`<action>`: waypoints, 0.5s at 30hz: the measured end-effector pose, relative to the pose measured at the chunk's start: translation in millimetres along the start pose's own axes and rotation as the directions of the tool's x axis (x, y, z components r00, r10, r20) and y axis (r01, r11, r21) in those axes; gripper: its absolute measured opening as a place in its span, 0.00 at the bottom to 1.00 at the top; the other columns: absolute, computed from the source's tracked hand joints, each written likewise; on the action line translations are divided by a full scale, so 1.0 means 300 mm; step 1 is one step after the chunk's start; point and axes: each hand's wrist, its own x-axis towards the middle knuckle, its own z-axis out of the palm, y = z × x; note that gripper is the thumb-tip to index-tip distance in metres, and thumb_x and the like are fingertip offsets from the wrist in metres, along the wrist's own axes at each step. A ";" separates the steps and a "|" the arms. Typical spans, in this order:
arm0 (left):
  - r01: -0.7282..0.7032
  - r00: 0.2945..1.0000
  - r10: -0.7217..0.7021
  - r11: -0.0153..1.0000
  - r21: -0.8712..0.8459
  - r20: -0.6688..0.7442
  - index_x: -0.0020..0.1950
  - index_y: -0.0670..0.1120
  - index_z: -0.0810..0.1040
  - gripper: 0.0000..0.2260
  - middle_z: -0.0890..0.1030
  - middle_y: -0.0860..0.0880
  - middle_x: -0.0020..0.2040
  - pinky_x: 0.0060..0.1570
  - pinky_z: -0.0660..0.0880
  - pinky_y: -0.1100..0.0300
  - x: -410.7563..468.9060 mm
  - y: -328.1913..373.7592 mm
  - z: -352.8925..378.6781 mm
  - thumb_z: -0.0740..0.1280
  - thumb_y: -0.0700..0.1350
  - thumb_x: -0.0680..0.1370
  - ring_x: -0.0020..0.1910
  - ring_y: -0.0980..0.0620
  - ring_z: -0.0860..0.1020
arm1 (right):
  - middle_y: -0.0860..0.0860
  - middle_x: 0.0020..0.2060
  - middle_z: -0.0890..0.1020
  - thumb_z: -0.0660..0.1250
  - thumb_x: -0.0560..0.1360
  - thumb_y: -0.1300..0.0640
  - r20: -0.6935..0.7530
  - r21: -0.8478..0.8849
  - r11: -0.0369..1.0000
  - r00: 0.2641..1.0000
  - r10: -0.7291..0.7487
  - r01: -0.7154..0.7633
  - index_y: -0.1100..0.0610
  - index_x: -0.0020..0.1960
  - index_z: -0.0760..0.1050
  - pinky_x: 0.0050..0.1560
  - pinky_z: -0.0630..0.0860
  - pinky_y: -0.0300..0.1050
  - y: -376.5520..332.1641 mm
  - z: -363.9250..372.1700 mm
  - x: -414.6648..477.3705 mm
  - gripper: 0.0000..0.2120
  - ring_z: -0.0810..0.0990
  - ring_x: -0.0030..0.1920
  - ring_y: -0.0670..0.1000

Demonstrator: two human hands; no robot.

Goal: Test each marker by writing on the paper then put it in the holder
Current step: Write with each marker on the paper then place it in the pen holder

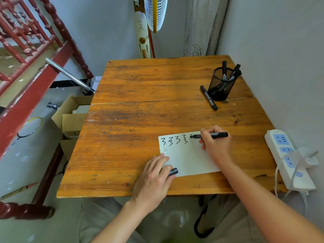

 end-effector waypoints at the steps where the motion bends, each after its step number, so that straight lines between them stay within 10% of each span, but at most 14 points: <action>1: 0.005 1.000 -0.005 1.000 -0.002 -0.002 0.51 0.44 0.77 0.10 0.77 0.44 0.60 0.64 0.69 0.49 0.000 0.001 0.000 0.62 0.49 0.77 0.65 0.46 0.71 | 0.55 0.28 0.82 0.68 0.74 0.60 -0.014 0.000 1.000 1.000 0.002 -0.002 0.63 0.34 0.73 0.27 0.74 0.44 0.001 -0.003 0.001 0.11 0.77 0.23 0.49; 15: 0.017 1.000 -0.017 1.000 0.000 -0.016 0.52 0.45 0.77 0.11 0.77 0.44 0.60 0.62 0.71 0.49 -0.001 0.003 0.000 0.61 0.50 0.77 0.64 0.46 0.71 | 0.55 0.27 0.80 0.66 0.73 0.63 0.034 -0.037 0.999 0.999 -0.016 0.017 0.61 0.33 0.72 0.28 0.74 0.44 0.011 -0.020 -0.022 0.10 0.78 0.27 0.50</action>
